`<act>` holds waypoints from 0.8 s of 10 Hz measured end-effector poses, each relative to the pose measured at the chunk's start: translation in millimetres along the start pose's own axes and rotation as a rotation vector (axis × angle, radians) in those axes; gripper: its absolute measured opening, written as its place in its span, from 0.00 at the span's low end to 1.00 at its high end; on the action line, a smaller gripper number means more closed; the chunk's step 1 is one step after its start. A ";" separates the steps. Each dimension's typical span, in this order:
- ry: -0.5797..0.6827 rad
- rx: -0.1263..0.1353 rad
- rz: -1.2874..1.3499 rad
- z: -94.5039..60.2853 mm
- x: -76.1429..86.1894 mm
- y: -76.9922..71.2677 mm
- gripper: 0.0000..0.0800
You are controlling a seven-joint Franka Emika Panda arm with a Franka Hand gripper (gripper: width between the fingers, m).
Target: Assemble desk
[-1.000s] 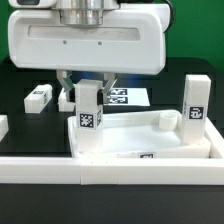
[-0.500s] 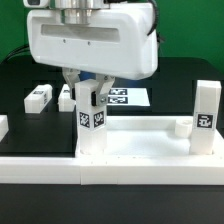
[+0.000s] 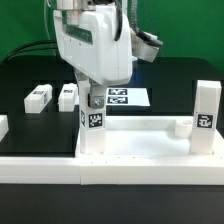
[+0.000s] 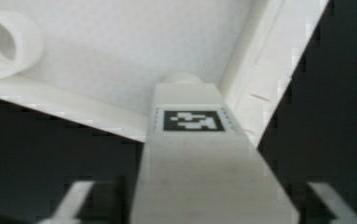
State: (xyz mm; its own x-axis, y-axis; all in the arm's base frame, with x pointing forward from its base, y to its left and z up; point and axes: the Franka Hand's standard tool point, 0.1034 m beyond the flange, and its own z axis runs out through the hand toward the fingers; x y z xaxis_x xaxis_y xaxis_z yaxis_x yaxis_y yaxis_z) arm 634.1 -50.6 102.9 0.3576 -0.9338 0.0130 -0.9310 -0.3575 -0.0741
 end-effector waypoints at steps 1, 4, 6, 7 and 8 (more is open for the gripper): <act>0.000 -0.001 -0.020 0.4 0.2 0.3 0.66; 0.004 -0.001 -0.279 -0.8 -0.5 -2.5 0.80; 0.003 0.001 -0.510 -0.2 -2.5 -4.7 0.81; 0.003 0.000 -0.632 -0.1 -2.2 -4.5 0.81; 0.003 -0.001 -0.687 0.8 -3.6 -4.3 0.81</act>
Offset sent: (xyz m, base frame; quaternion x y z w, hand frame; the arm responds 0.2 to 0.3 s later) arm 0.0071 0.0033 0.0054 -0.0218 0.0180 -0.2327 0.9721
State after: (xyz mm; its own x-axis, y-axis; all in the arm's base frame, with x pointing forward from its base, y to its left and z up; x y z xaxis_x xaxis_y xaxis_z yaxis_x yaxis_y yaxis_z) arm 636.9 -45.7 102.4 0.8665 -0.4957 0.0593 -0.4935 -0.8684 -0.0474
